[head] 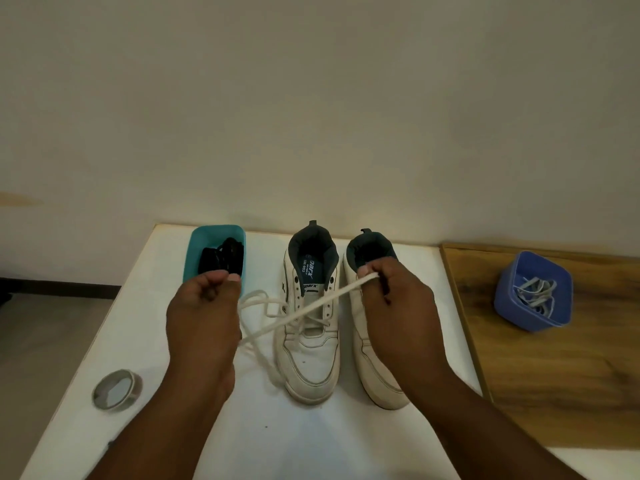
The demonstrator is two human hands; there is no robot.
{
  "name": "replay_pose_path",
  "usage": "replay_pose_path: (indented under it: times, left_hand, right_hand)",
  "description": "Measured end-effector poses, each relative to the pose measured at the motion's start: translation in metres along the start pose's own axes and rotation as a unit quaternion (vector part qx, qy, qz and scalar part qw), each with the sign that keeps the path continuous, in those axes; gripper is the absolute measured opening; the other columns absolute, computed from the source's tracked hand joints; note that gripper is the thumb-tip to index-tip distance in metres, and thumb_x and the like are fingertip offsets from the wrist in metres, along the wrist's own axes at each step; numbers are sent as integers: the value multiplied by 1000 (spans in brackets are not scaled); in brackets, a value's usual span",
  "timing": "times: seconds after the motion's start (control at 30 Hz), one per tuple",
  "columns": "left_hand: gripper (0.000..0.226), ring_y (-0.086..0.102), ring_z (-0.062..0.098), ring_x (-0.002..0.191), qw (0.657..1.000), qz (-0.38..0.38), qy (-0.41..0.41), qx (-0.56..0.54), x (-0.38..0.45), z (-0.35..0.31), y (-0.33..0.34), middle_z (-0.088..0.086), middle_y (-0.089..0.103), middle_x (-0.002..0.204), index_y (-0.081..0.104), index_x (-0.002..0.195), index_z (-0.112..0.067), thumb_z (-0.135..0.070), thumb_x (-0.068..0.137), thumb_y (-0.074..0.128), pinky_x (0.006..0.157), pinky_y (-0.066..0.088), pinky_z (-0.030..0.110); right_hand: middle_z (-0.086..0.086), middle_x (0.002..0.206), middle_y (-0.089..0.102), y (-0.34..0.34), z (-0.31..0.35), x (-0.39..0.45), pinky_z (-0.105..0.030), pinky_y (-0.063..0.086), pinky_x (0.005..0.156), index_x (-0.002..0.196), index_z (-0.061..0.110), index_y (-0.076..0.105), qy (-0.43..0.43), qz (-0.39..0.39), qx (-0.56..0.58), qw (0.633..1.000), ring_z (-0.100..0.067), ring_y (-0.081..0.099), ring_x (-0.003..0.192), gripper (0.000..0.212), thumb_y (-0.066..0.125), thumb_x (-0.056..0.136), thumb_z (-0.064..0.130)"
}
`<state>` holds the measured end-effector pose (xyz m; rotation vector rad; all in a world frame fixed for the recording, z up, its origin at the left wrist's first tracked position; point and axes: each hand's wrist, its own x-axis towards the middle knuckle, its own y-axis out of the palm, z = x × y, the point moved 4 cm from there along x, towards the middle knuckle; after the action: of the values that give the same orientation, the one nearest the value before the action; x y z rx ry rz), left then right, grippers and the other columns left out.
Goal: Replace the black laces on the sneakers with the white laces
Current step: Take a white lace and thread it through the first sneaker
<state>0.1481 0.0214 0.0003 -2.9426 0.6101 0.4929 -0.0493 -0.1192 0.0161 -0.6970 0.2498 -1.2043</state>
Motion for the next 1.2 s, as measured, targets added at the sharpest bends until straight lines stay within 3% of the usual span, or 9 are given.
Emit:
replay_pose_path:
  times: [0.13,0.3,0.5,0.6,0.7,0.9,1.0,1.1,1.2]
  left_hand:
    - [12,60,14,85,979,41,88,179,-1,-2,2,-2,66,98,66,108,-25,-22,96,66,71,45,28]
    - [18,59,9,79,878,87,161,442,-5,7,0,-7,66,94,62,112,-29,-20,96,62,71,46,29]
    - [35,48,29,126,760,7,254,599,-22,0,4,-2,61,131,65,115,-42,-28,84,72,99,35,52]
    - [21,58,18,114,851,45,309,422,-26,-14,14,-4,70,113,71,107,-32,-29,93,56,98,43,49]
    - [39,65,3,82,949,185,113,231,-30,-9,29,-9,71,82,72,87,-28,-54,101,46,79,50,29]
    - [13,70,9,88,952,224,23,206,-16,5,30,-10,75,86,75,92,-29,-32,96,62,78,54,26]
    - [28,67,8,89,958,212,19,191,-16,5,31,-10,73,88,73,94,-33,-13,98,54,77,52,27]
    - [36,64,13,73,936,224,86,258,-18,3,33,-5,69,74,73,85,-31,-9,98,47,67,51,31]
    - [35,60,5,70,910,232,126,319,-17,8,33,-11,66,71,71,81,-31,-12,98,47,62,43,28]
  right_hand:
    - [11,86,70,-2,6,-3,-28,53,61,114,29,66,3,-70,99,993,-11,63,66,18,51,105,32]
    - [9,91,70,-16,14,3,-36,58,69,109,20,66,0,-139,189,972,-15,67,80,18,48,107,23]
    - [13,102,68,2,26,-6,-19,54,75,110,26,67,-60,1,158,986,-11,66,92,21,59,99,10]
    - [17,107,65,18,31,-15,-16,50,77,112,24,68,-153,128,69,977,-5,62,93,22,59,95,14]
    - [12,106,66,31,37,-30,-16,47,80,111,23,69,-241,247,21,938,1,59,91,26,57,91,13]
    - [13,114,69,38,36,-37,-24,53,82,119,25,72,-262,347,-17,900,-2,62,95,37,56,89,10]
    - [14,115,71,38,35,-39,-24,54,81,120,31,68,-237,368,-12,899,-2,65,94,33,56,93,16]
    - [13,98,71,30,27,-25,-21,52,67,118,40,49,-143,242,6,960,-1,65,75,21,58,101,33]
    - [15,91,66,22,12,-8,-21,55,68,141,46,41,-59,141,36,988,-4,66,73,43,57,101,37]
